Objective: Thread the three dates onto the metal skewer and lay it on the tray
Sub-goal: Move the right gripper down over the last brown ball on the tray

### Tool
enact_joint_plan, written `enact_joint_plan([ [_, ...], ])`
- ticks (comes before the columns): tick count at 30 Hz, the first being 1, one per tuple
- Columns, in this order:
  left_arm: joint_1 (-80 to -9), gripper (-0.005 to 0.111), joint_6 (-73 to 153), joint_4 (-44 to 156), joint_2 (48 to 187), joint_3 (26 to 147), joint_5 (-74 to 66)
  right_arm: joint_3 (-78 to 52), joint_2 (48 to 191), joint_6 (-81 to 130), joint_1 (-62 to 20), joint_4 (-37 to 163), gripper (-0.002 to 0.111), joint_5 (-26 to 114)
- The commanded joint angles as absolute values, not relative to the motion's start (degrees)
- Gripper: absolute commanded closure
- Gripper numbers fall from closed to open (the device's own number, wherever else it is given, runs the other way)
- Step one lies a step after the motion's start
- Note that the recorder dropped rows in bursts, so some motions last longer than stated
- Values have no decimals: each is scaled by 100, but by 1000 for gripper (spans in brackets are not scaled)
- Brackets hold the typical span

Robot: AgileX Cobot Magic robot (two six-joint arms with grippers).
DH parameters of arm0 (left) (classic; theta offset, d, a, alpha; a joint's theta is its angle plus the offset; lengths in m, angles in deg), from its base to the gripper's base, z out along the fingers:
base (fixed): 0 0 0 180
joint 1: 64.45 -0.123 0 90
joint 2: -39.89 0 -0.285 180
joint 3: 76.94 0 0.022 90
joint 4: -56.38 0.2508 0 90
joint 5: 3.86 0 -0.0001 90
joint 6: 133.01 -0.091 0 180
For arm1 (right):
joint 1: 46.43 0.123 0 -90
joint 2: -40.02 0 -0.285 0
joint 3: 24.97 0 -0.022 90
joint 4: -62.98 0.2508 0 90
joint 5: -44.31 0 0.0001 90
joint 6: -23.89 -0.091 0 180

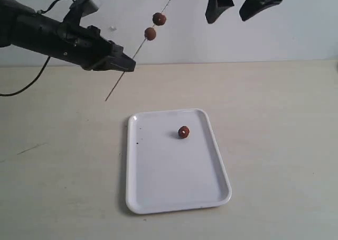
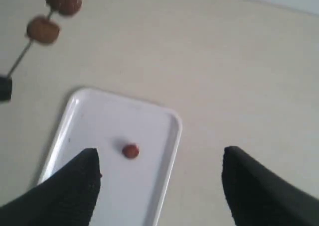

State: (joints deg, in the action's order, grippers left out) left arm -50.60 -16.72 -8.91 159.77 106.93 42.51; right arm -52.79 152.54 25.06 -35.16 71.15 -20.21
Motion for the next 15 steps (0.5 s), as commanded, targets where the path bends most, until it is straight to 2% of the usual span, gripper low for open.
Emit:
enact_joint_plan([
  [1, -5128, 107, -702, 396, 15791, 10732, 4663, -5241, 15349, 3403, -3507, 7705, 46, -2565],
  [4, -5128, 107, -262, 970, 15716, 10732, 4903, -4908, 15386, 3664, -3331, 8061, 47, -2565],
  [9, -5216, 107, 127, 1638, 15718, 10732, 4885, -4520, 15408, 3768, -2922, 7508, 47, -2565],
  [15, -5433, 107, 207, 1984, 15718, 10732, 4885, -4510, 15856, 6929, -2444, 7062, 47, -2565],
])
